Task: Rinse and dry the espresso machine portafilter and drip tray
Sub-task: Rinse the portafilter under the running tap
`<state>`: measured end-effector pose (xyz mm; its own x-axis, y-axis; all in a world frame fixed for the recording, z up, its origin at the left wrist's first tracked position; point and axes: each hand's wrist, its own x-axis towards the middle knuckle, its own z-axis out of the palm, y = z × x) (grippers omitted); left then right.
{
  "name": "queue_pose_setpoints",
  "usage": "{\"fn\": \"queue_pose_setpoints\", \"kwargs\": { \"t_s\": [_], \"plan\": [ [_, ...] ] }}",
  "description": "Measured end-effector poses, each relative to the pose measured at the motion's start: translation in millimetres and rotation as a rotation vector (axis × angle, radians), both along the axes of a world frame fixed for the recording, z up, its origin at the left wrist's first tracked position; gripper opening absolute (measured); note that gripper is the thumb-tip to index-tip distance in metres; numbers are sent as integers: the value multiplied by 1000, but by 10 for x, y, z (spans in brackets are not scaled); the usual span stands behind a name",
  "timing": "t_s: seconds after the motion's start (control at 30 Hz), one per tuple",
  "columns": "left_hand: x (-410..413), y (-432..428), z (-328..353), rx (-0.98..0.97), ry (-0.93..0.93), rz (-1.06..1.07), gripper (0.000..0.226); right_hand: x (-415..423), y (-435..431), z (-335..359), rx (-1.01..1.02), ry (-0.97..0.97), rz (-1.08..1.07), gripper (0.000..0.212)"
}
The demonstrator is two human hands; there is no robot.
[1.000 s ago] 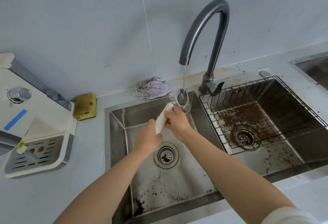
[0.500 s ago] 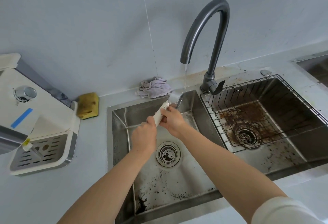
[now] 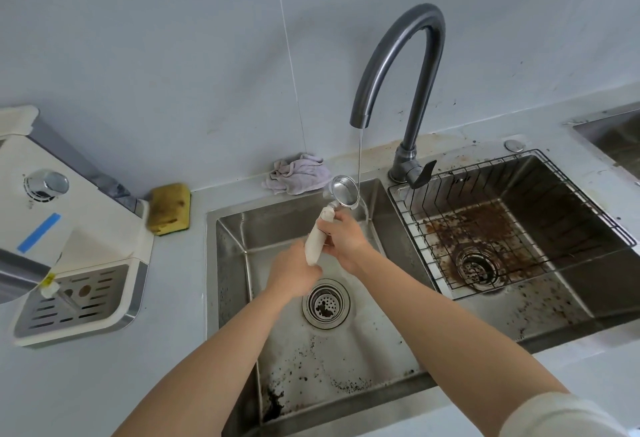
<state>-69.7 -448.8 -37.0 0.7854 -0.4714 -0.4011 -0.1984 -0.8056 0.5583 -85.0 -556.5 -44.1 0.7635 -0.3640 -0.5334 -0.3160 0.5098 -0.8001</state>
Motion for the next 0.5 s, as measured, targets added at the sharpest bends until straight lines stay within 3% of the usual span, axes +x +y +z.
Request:
{"fn": "queue_pose_setpoints", "kwargs": {
  "t_s": [0.2, 0.4, 0.5],
  "plan": [
    [-32, -4, -56, -255, 397, 117, 40, -135, -123, -9, 26, 17, -33, 24],
    [-97, -23, -141, -355, 568, 75, 27, -232, -228, -37, -15, 98, 7, 21],
    [-102, -23, -161, -359, 619, 52, 20, -266, -246, -50, -16, 125, 2, 30]
  ]
}}
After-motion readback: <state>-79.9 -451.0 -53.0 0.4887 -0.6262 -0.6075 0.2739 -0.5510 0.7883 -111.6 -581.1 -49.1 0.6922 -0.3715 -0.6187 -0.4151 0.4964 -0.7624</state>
